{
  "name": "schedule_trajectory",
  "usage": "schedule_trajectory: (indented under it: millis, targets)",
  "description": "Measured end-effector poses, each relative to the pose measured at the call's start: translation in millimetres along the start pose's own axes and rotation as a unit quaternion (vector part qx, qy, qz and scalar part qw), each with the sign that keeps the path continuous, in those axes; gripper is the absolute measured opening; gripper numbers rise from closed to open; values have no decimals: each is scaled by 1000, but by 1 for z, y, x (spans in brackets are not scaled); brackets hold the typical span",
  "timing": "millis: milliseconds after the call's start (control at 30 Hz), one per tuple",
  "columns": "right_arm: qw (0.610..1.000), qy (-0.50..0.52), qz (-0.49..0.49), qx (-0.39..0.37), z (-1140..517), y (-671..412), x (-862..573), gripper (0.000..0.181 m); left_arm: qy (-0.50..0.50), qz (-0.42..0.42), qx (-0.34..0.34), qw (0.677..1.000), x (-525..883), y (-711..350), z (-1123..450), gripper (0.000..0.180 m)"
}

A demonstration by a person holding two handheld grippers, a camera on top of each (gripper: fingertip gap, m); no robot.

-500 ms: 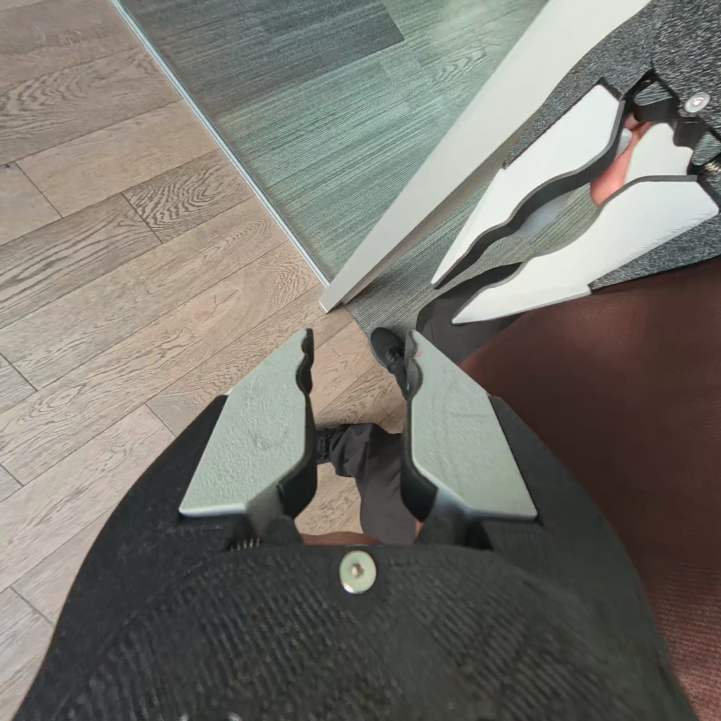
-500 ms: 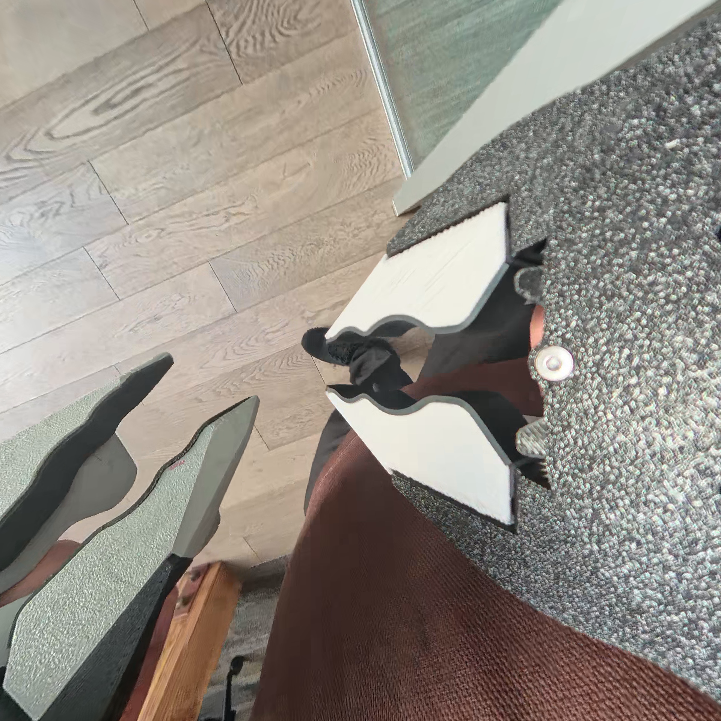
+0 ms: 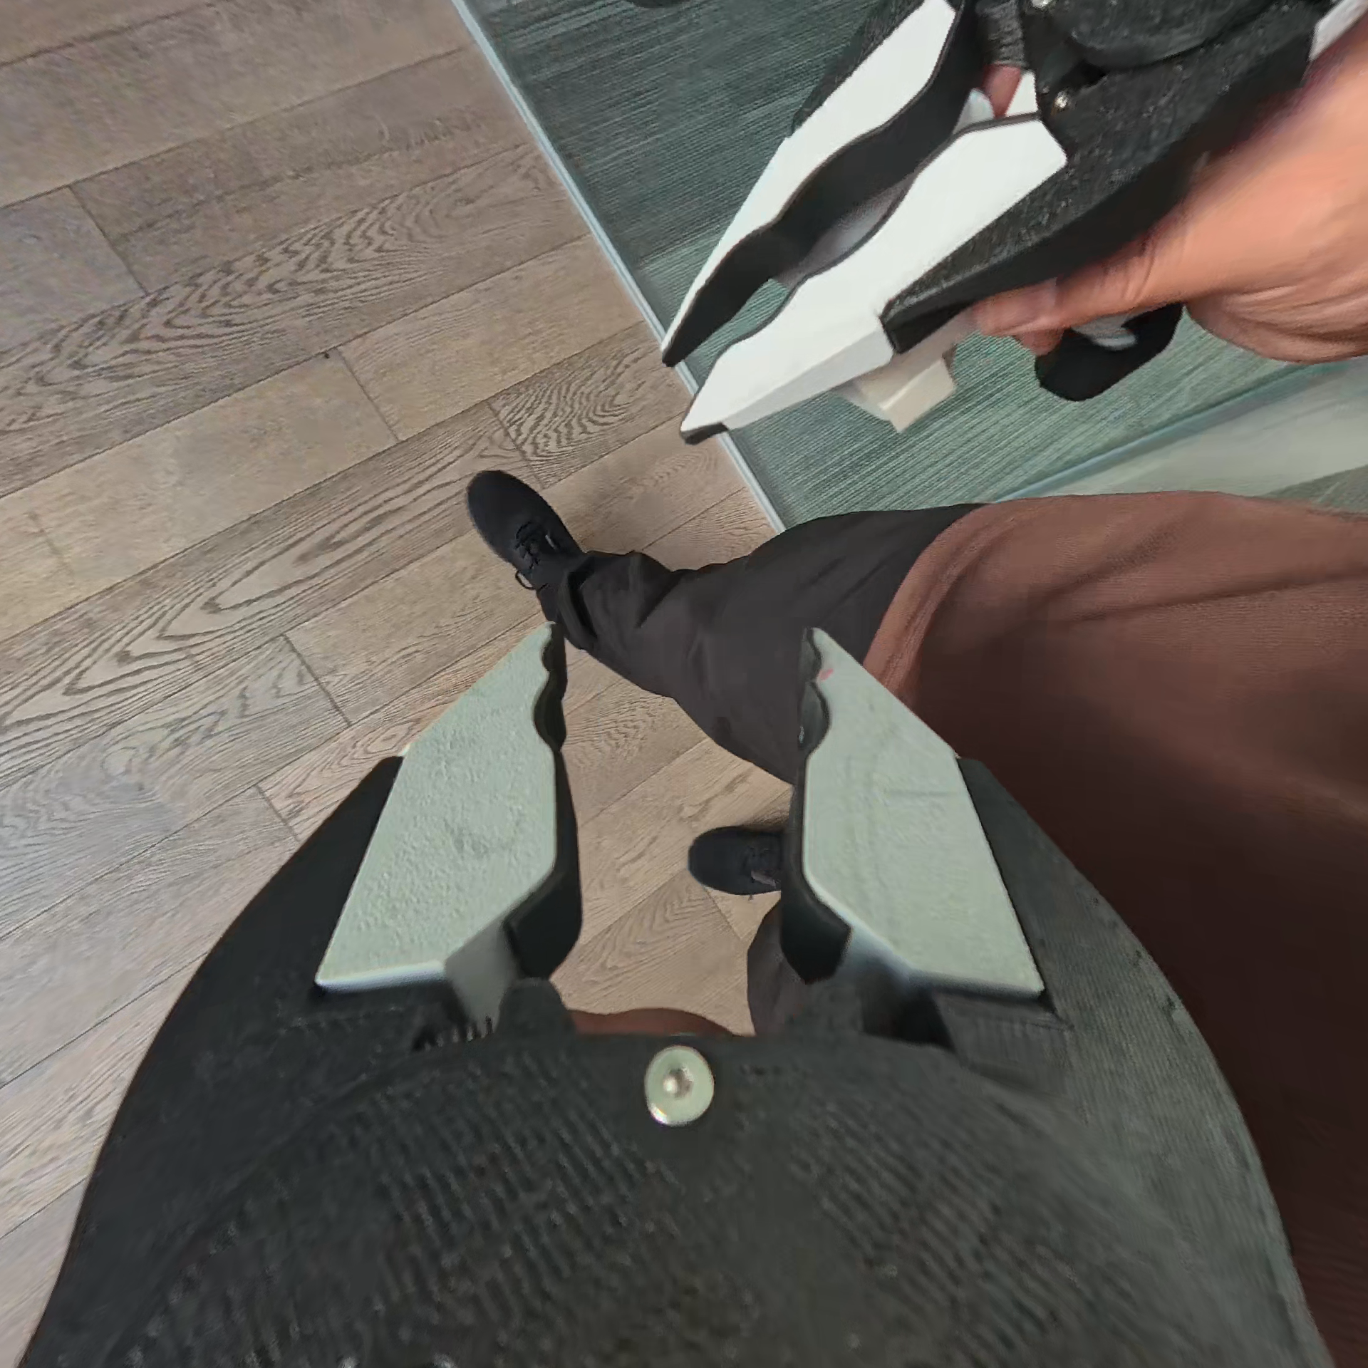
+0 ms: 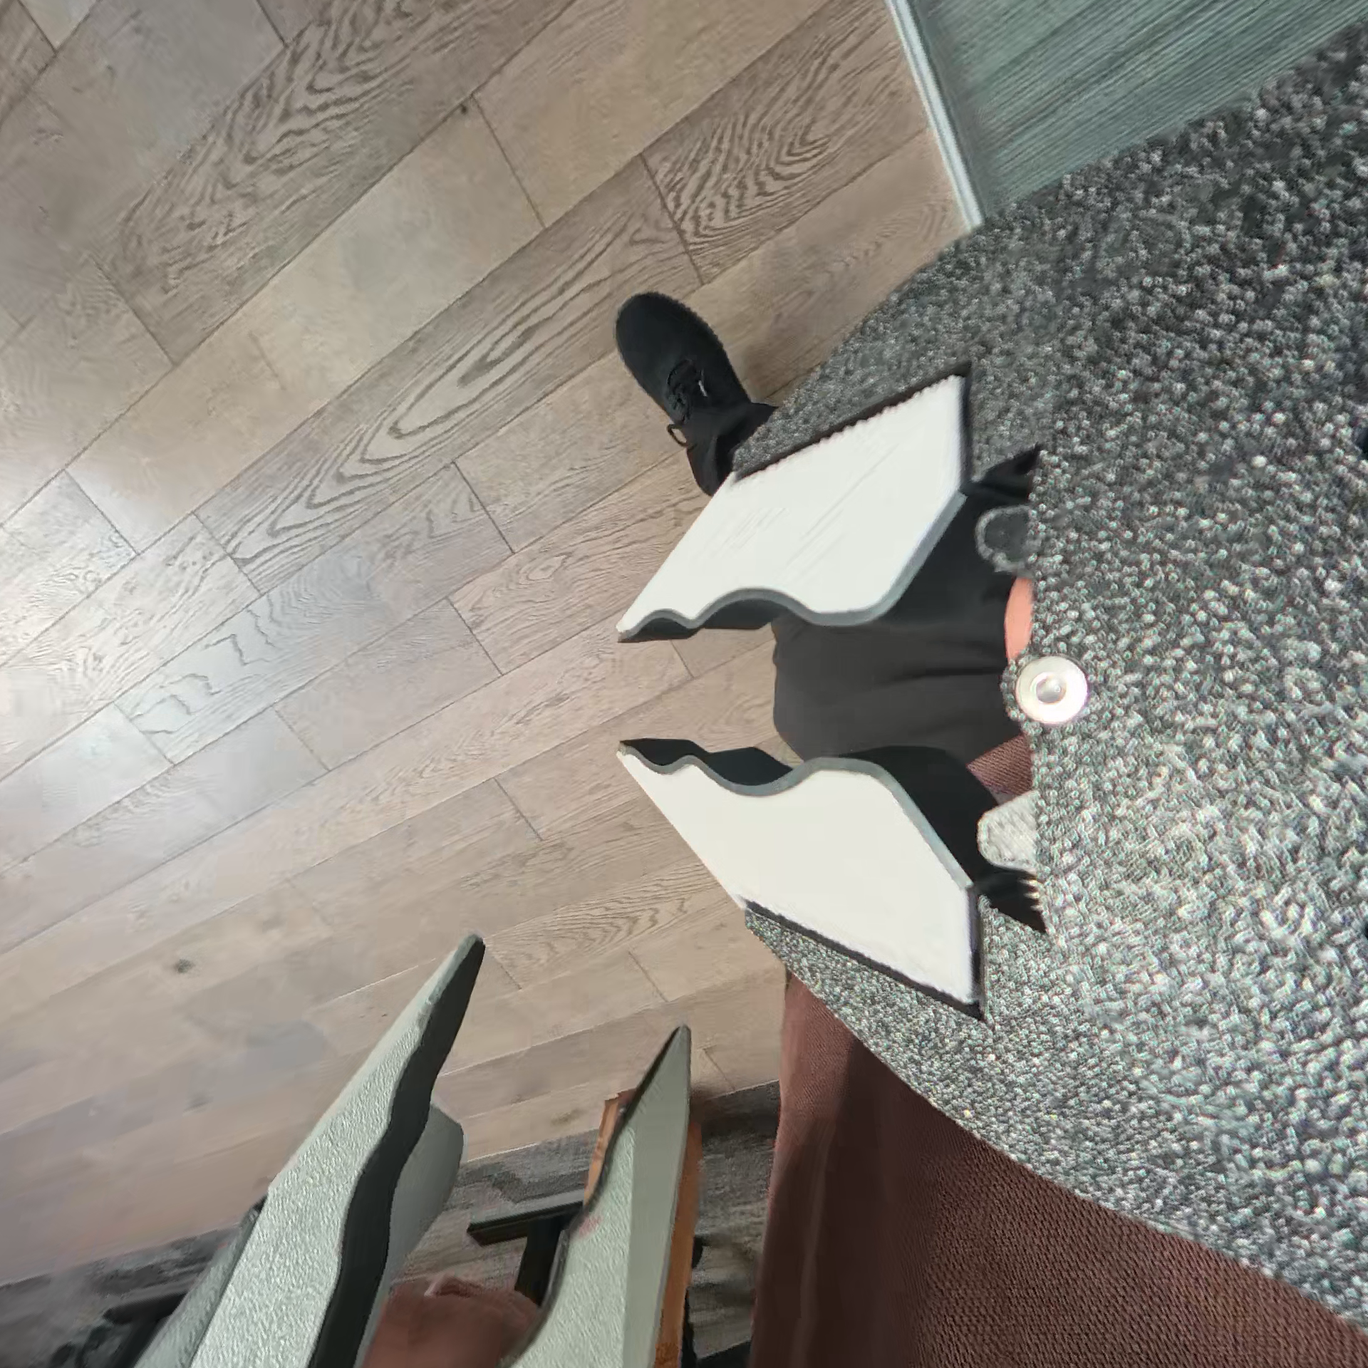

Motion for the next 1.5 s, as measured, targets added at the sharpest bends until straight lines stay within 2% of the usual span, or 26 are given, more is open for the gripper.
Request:
schedule_trajectory:
  millis: [100,200,300,400,533,633,733,967,1100,1233,1333,1433,1467,1500]
  targets:
    - [1000,-3,5,-16,-40,-57,-61,40,-43,10,3,999,69,-42,-7,85]
    - [1000,-3,13,-2,-66,-116,-123,62,-69,40,40,996,129,-97,-19,87]
    - [999,-16,33,-17,-60,-187,-181,67,-65,38,37,996,168,-176,-29,85]
    - [997,20,74,-26,-47,-244,-251,69,-74,19,28,997,207,-248,-45,86]
    - [994,53,90,-26,-36,-304,-338,75,-26,28,13,999,250,-324,-84,97]
    - [990,97,100,-36,-30,-342,-395,81,-17,1,19,1000,285,-372,-121,115]
    - [987,124,96,-18,-39,-366,-447,95,-5,-42,11,999,325,-426,-158,119]
    - [978,196,60,46,-53,-435,-579,95,73,-144,8,987,427,-590,-233,109]
    - [974,220,52,9,-36,-518,-645,95,71,-221,-22,972,488,-723,-240,108]
    - [968,246,13,-34,-29,-579,-726,96,79,-249,-45,964,532,-837,-260,108]
    - [964,258,2,-59,-36,-604,-795,93,85,-245,-36,965,557,-893,-302,107]
    - [960,274,-26,-58,-46,-613,-877,90,94,-224,-11,970,577,-938,-353,84]
    - [957,283,-30,-59,-48,-615,-906,87,96,-222,-2,970,584,-953,-369,89]
    - [949,306,-31,-63,-48,-617,-939,77,91,-217,8,972,592,-969,-383,94]
Point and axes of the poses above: each gripper's, where its closed fingertips meet, z back along the fingers, y out of its underside, x = y × z across the jaws, the point moved 4 cm from there along z, back along the fingers, and after that the axes turned 6 degrees about z, right-handed, at the moved point
